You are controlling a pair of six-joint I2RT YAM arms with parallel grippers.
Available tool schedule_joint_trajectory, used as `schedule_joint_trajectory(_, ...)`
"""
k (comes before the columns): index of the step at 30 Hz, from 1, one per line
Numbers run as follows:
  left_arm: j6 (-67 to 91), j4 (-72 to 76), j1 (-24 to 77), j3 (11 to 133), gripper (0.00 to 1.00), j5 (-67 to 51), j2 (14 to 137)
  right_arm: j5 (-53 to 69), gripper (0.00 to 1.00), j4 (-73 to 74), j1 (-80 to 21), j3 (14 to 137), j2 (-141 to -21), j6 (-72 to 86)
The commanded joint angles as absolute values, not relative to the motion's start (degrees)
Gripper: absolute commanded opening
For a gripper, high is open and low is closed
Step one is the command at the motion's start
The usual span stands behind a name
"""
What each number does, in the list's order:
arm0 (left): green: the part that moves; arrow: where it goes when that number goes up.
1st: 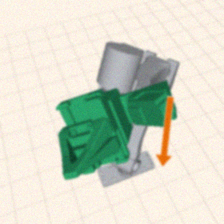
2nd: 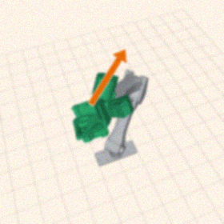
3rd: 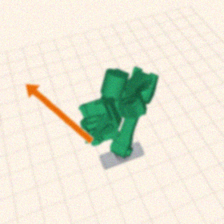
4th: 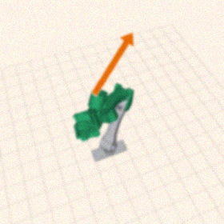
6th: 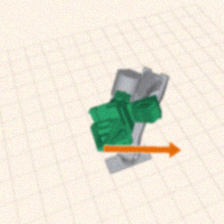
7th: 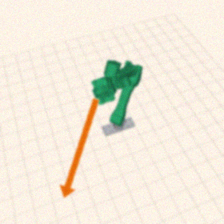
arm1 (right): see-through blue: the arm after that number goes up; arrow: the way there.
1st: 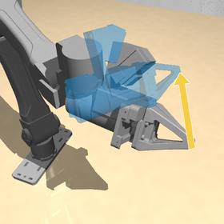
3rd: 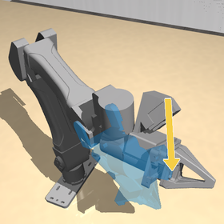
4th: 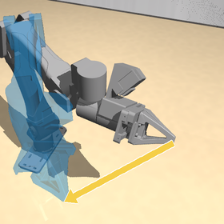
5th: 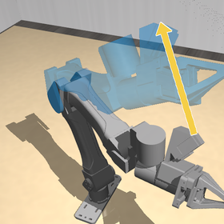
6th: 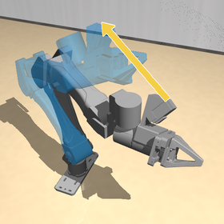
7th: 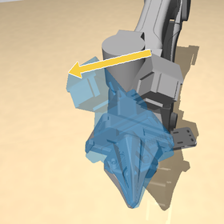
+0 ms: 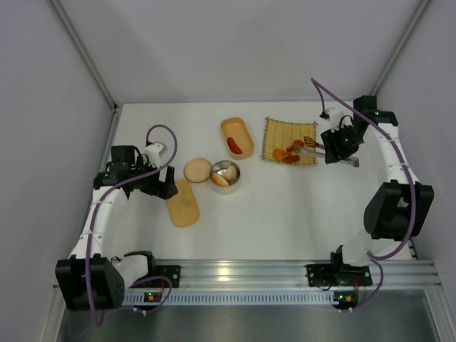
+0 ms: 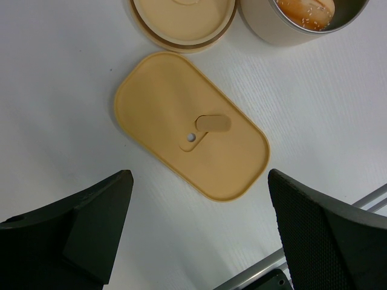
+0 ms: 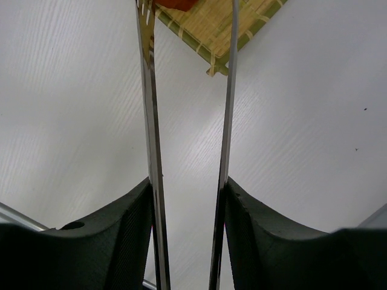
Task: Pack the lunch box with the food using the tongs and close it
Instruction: Pick up the fake food from the plate.
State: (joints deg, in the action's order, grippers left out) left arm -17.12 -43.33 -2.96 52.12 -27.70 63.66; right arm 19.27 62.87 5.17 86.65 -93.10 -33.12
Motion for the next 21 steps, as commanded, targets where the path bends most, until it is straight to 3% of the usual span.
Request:
schedule_joint_trajectory(1,-18.1,-42.6,-3.0,53.0,0.98,-29.4,63.8,18.7,0.46,59.7,5.9,89.3,-93.6,-34.6)
schedule_joint_trajectory(21,-18.0,-41.8,-3.0,53.2,0.98,-29.2,65.0,17.8,0.51,58.9,5.9,97.5,-105.0,-37.7)
